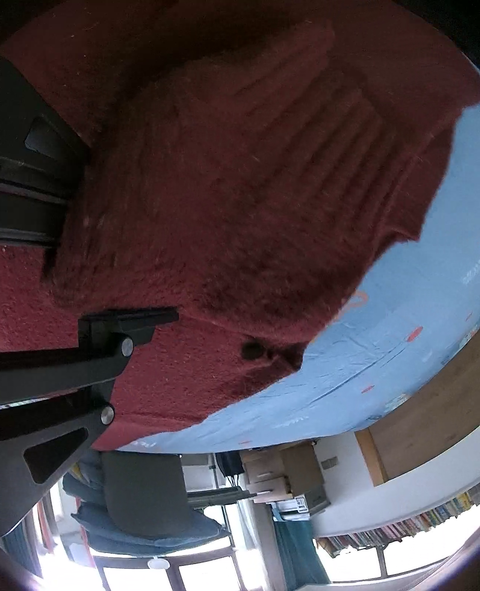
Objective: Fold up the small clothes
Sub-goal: 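Carry the sleeve across the sweater body with the left gripper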
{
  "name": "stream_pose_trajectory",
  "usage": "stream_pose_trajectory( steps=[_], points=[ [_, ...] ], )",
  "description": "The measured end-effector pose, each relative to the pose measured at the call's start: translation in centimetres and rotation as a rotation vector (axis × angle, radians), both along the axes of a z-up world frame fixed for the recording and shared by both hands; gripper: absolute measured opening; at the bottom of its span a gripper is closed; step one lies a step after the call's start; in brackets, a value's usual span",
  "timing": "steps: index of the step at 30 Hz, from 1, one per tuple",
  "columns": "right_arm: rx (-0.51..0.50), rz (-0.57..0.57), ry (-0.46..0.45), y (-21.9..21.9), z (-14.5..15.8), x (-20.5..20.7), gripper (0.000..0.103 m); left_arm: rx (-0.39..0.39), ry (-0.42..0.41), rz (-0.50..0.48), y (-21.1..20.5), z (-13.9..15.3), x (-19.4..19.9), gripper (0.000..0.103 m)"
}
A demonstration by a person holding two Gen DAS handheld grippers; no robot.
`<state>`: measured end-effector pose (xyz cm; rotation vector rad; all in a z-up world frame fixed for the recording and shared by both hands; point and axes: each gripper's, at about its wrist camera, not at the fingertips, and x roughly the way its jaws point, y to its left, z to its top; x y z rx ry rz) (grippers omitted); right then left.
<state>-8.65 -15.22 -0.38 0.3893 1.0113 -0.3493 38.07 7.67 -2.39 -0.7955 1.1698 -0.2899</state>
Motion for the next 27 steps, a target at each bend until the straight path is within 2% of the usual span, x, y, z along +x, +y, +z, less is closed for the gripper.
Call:
stream_pose_trajectory(
  steps=[4, 7, 9, 10, 11, 13, 19, 22, 24, 26, 27],
  points=[
    [0.005, 0.001, 0.004, -0.1, -0.3, 0.2, 0.103, -0.033, -0.005, 0.062, 2.4, 0.6, -1.8, 0.029],
    [0.008, 0.002, 0.008, -0.1, -0.5, 0.3, 0.103, -0.059, 0.003, 0.140, 4.4, 1.3, -0.6, 0.030],
    [0.005, 0.005, 0.009, -0.1, -0.5, 0.3, 0.103, -0.078, 0.015, 0.191, 5.7, 0.7, -0.9, 0.030],
    [0.004, 0.005, 0.010, -0.1, -0.5, 0.3, 0.103, -0.095, 0.013, 0.207, 5.7, 0.3, -1.1, 0.028],
    [0.005, 0.004, 0.010, -0.1, -0.5, 0.3, 0.103, -0.106, 0.010, 0.211, 6.2, 0.2, -1.4, 0.021],
    [0.002, 0.000, 0.011, -0.1, -0.5, 0.3, 0.103, -0.073, -0.018, 0.163, 5.9, 0.9, -1.3, 0.005],
    [-0.001, 0.000, 0.017, -0.3, -0.7, 0.3, 0.103, 0.072, -0.079, -0.046, 1.7, 2.1, -3.3, 0.006],
    [0.000, 0.005, 0.017, -0.1, -0.7, 0.4, 0.103, 0.179, -0.084, -0.144, -0.7, 2.2, -4.2, 0.006],
    [-0.001, 0.005, 0.016, -0.1, -0.7, 0.4, 0.103, 0.236, -0.087, -0.187, -2.0, 2.2, -4.8, 0.013],
    [-0.002, 0.004, 0.018, -0.1, -0.7, 0.4, 0.103, 0.258, -0.114, -0.219, -2.4, 2.7, -5.5, 0.028],
    [-0.003, 0.004, 0.021, -0.1, -0.8, 0.4, 0.103, 0.272, -0.128, -0.234, -2.7, 3.1, -5.6, 0.030]
  ],
)
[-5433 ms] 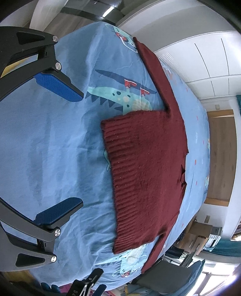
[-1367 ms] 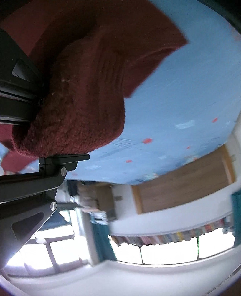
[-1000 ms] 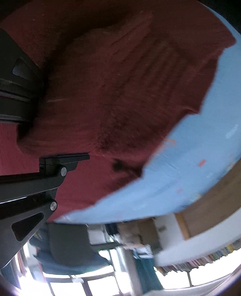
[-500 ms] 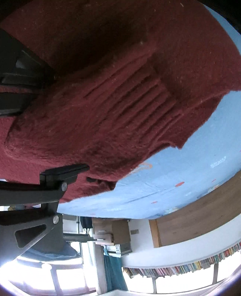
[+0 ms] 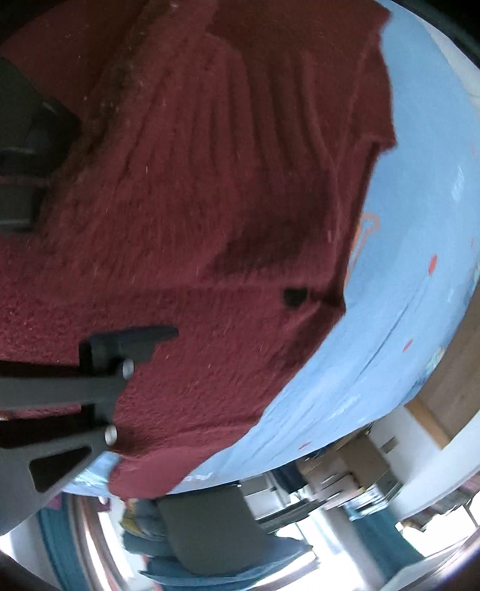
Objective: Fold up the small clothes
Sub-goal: 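Carry the sleeve across the sweater body with the left gripper, then lay the sleeve on the sweater and open the left gripper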
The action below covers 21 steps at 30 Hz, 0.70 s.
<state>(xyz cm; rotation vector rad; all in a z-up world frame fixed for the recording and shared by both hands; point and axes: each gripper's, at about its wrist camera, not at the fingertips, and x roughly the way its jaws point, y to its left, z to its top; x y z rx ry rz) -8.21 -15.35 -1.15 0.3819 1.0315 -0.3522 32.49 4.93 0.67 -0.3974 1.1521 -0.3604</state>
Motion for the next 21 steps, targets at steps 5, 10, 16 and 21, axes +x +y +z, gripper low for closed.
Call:
stream_pose_trajectory(
  steps=[5, 10, 16, 21],
  points=[
    [0.003, -0.004, 0.007, -0.1, -0.2, 0.0, 0.103, 0.149, -0.074, -0.087, -2.7, 0.7, -0.5, 0.032],
    [0.002, 0.003, 0.004, 0.1, -0.2, 0.1, 0.103, 0.196, -0.100, -0.127, -4.1, 0.5, -0.9, 0.034],
    [-0.003, 0.004, 0.008, 0.0, -0.1, 0.1, 0.103, -0.016, -0.022, 0.074, 2.1, -0.5, -0.4, 0.040],
    [-0.001, 0.002, 0.014, -0.1, -0.3, 0.0, 0.103, -0.130, 0.014, 0.252, 7.4, 0.0, -0.2, 0.041]
  ],
)
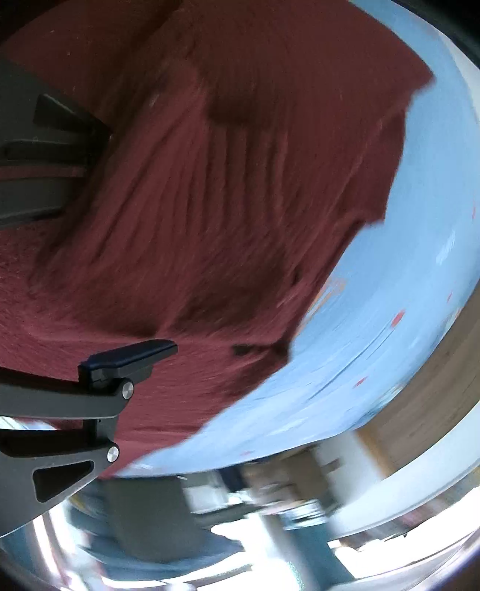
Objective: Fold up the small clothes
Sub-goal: 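Lay the sleeve on the sweater and open the left gripper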
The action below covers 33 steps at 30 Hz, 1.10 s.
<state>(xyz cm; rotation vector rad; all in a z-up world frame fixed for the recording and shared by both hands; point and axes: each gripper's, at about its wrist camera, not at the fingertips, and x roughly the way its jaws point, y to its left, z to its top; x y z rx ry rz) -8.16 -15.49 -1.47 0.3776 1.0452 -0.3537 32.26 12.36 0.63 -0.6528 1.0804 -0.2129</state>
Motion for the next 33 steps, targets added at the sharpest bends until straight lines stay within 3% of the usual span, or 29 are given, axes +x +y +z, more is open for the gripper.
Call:
stream_pose_trajectory(
  steps=[2, 5, 9, 20, 24, 28, 31, 33],
  points=[
    [0.000, 0.003, -0.001, 0.1, 0.0, 0.0, 0.103, -0.020, -0.009, 0.035, 1.5, 0.5, 0.0, 0.041],
    [0.000, 0.003, -0.001, 0.1, 0.0, 0.0, 0.103, -0.046, -0.038, -0.005, 2.0, 2.1, -0.7, 0.041],
    [0.002, 0.001, 0.002, 0.0, -0.1, 0.0, 0.103, -0.085, -0.059, -0.120, -1.0, 3.5, -0.8, 0.041],
    [0.002, -0.010, 0.006, -0.3, -0.3, -0.3, 0.103, -0.039, -0.039, -0.357, -7.3, 3.4, -2.4, 0.047],
    [0.004, -0.013, 0.008, -0.4, -0.4, -0.3, 0.103, 0.018, -0.081, -0.439, -9.2, 4.3, -2.9, 0.048],
    [0.001, -0.010, 0.002, -0.4, -0.3, -0.3, 0.103, 0.086, -0.137, -0.414, -9.2, 4.6, -3.9, 0.049],
    [0.002, -0.010, 0.003, -0.4, -0.4, -0.4, 0.103, 0.231, -0.163, -0.371, -9.1, 4.0, -4.0, 0.049],
    [0.003, -0.012, 0.005, -0.4, -0.4, -0.4, 0.103, 0.306, -0.135, -0.360, -8.7, 2.6, -4.3, 0.049]
  ],
)
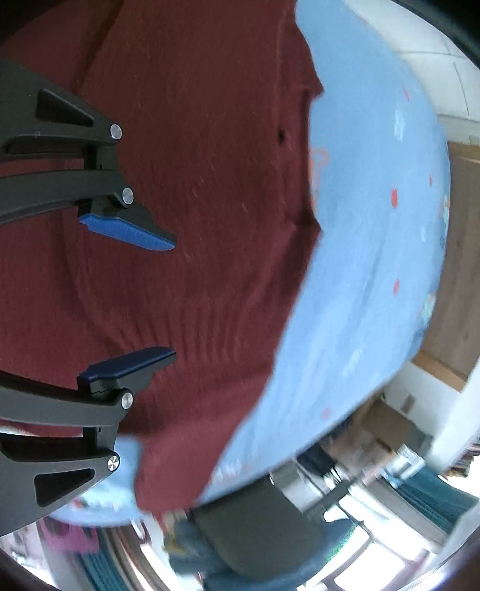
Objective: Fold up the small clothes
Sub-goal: 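Lay the sleeve on the sweater and open the left gripper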
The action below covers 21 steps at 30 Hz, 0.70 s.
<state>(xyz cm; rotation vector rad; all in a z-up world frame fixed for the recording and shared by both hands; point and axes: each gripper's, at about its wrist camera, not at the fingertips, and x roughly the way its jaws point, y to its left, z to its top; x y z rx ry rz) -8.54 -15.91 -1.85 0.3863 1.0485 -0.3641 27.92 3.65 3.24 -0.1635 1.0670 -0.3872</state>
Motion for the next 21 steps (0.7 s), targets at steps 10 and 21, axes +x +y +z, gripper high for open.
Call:
stream_pose_trajectory(
  steps=[10, 21],
  points=[
    [-0.011, 0.004, 0.002, -0.2, 0.0, 0.5, 0.103, 0.047, 0.005, -0.073, -1.5, -1.9, -3.3, 0.052],
    [-0.022, 0.016, 0.004, 0.2, 0.1, 1.2, 0.103, 0.171, -0.042, 0.046, 2.9, -3.1, -2.5, 0.052]
  ],
)
